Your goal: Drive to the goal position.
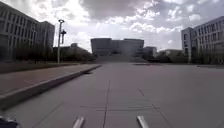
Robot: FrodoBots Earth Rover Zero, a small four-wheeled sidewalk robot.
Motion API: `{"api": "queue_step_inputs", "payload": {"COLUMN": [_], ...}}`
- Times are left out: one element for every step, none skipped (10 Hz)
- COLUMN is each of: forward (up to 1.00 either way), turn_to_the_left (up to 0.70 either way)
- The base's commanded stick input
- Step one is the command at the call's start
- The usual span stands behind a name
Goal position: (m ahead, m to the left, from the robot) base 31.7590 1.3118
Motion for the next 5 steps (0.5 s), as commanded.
{"api": "queue_step_inputs", "payload": {"forward": [0.70,0.70,0.70,0.70,0.70], "turn_to_the_left": [0.00,0.00,0.00,0.00,0.00]}}
